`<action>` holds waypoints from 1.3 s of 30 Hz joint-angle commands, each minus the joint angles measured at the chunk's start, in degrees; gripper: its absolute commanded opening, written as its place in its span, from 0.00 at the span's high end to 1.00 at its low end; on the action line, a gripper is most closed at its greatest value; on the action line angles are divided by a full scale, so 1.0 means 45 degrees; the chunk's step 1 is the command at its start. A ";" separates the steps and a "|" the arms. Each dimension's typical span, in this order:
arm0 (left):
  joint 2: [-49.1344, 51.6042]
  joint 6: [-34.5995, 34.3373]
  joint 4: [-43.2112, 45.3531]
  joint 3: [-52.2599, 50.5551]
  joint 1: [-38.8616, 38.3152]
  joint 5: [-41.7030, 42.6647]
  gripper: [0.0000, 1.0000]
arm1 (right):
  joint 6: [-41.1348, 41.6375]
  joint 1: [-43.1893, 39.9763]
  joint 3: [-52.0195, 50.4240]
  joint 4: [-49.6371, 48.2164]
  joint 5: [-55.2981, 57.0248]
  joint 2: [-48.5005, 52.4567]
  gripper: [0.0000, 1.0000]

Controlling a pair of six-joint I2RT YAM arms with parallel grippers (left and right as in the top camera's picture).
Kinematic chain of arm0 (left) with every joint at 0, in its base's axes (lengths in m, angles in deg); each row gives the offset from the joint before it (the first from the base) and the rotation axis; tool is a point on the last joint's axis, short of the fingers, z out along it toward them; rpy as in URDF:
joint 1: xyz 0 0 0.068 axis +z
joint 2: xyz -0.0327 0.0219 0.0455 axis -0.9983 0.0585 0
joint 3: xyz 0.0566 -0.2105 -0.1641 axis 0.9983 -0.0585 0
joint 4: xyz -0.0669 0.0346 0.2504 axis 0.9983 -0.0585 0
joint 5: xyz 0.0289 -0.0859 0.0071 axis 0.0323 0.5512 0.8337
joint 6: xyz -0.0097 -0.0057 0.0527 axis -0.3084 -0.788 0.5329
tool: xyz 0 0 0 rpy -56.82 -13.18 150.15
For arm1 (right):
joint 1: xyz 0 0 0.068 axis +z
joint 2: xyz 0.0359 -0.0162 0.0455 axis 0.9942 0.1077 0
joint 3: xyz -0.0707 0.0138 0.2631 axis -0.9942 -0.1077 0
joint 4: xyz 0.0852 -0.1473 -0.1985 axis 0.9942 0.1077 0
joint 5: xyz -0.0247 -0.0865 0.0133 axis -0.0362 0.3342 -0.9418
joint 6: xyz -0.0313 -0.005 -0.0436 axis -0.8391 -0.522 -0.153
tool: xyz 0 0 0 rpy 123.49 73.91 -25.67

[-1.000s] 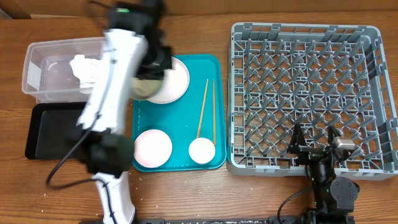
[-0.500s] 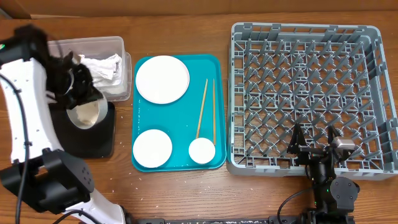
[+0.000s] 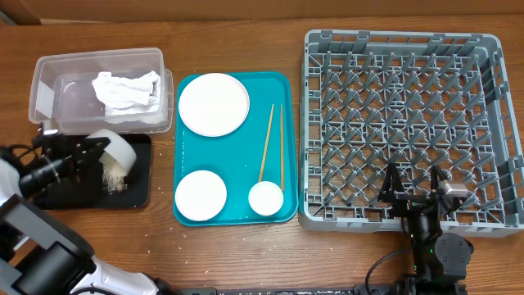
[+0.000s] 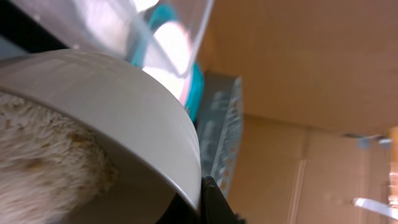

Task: Sort waste into correct bins and load items into the dishwasher
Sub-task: 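Carry the bowl left and tip the rice onto the black tray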

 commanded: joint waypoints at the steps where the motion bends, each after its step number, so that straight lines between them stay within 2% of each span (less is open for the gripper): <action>1: -0.0262 0.0908 0.0447 -0.0578 0.0690 0.3798 0.96 | 0.0131 -0.0073 -0.0131 -0.0049 -0.0044 -0.0102 0.00; 5: -0.0262 0.0986 0.0835 -0.0578 0.0821 0.5085 0.96 | 0.0131 -0.0073 -0.0131 -0.0049 -0.0039 -0.0102 0.00; 12: -0.0262 -0.1239 0.1389 -0.0578 0.0860 0.5085 0.96 | 0.0131 -0.0073 -0.0131 -0.0049 -0.0039 -0.0102 0.00; 28: -0.0262 -0.1239 0.2113 -0.0578 0.1010 0.5066 0.96 | 0.0131 -0.0073 -0.0131 -0.0049 -0.0039 -0.0102 0.00; 30: -0.0262 -0.1292 0.2793 -0.0578 0.1010 0.4333 0.96 | 0.0131 -0.0073 -0.0131 -0.0049 -0.0039 -0.0102 0.00; 32: -0.0262 -0.2220 0.2730 -0.0578 0.1001 0.3351 0.96 | 0.0126 -0.0073 -0.0131 -0.0049 -0.0034 -0.0102 0.00; 34: -0.0272 -0.1073 0.1957 -0.0578 0.0947 0.4503 0.96 | 0.0131 -0.0073 -0.0131 -0.0049 -0.0039 -0.0102 0.00; 39: -0.0272 -0.1195 0.1948 -0.0549 0.0869 0.3900 0.96 | 0.0126 -0.0073 -0.0131 -0.0049 -0.0034 -0.0102 0.00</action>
